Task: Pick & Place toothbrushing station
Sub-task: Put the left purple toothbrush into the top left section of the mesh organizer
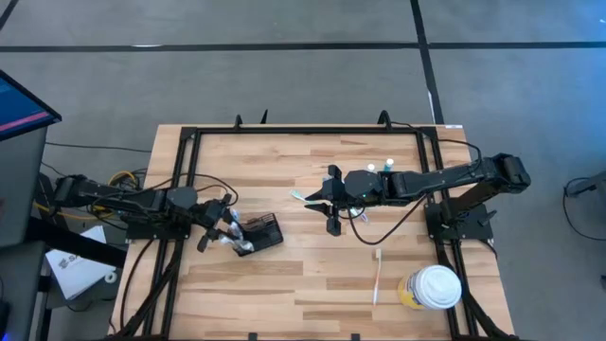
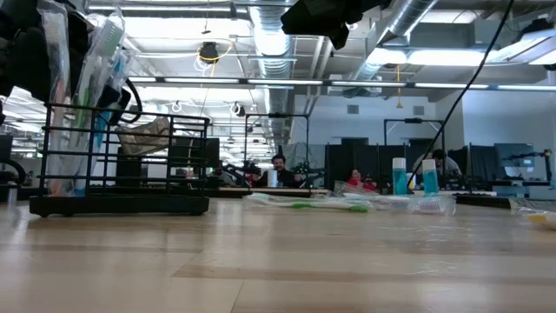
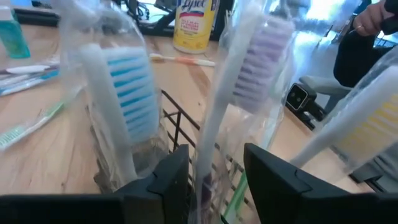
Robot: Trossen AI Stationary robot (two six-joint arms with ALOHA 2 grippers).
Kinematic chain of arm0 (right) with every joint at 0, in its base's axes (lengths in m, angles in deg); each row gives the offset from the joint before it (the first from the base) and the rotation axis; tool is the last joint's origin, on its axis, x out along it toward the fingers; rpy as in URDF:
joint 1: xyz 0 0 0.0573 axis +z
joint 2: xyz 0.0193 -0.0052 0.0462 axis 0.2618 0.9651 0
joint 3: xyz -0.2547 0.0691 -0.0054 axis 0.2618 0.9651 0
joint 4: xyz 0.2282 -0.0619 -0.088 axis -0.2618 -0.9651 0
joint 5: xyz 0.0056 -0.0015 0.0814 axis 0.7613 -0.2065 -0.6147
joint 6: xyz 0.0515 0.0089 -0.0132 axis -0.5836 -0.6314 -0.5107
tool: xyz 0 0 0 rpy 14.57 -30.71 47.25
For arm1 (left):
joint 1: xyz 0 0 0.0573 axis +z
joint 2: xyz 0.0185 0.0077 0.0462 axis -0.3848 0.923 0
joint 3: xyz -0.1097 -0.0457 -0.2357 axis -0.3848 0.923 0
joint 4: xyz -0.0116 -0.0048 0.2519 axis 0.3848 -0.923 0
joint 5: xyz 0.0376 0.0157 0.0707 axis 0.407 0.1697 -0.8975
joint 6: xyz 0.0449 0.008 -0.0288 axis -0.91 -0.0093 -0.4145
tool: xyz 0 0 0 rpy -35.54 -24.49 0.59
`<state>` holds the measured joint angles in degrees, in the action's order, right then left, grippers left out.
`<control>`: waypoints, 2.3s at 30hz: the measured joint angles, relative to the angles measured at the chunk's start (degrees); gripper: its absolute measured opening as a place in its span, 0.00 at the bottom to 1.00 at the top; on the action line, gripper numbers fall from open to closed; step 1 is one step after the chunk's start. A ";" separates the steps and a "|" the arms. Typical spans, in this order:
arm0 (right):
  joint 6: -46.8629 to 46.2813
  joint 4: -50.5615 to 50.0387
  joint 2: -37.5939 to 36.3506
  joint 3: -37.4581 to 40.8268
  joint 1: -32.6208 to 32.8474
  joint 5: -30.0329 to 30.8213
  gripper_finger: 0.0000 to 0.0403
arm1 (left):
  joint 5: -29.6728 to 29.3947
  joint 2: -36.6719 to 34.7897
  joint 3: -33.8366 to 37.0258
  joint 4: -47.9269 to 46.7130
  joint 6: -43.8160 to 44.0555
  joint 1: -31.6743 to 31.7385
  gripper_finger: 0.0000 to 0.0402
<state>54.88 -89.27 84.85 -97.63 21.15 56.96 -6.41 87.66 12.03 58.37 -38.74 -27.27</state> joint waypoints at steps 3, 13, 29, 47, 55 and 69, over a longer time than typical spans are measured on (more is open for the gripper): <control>0.01 0.01 0.00 0.00 0.01 -0.01 0.20 | 0.00 -0.04 0.00 1.26 -0.03 0.00 0.36; 0.00 0.00 0.00 0.00 0.02 -0.01 0.20 | 0.17 -0.04 0.00 4.41 -0.04 0.01 0.36; 0.00 0.00 0.00 0.00 0.07 0.00 0.20 | 4.35 -0.04 -0.02 8.96 0.58 0.00 0.35; 0.00 0.00 0.00 0.00 0.07 -0.02 0.20 | 3.40 2.29 0.46 10.01 2.69 0.00 0.47; 0.00 0.00 0.00 0.00 0.10 -0.01 0.20 | 4.05 2.19 0.46 13.22 2.56 0.00 0.55; 0.00 0.00 0.00 0.00 0.39 -0.02 0.20 | 10.82 2.19 0.46 14.87 2.52 0.00 0.40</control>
<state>54.88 -89.27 84.85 -97.63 21.55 56.94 4.41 89.85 12.49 73.24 -36.22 -27.27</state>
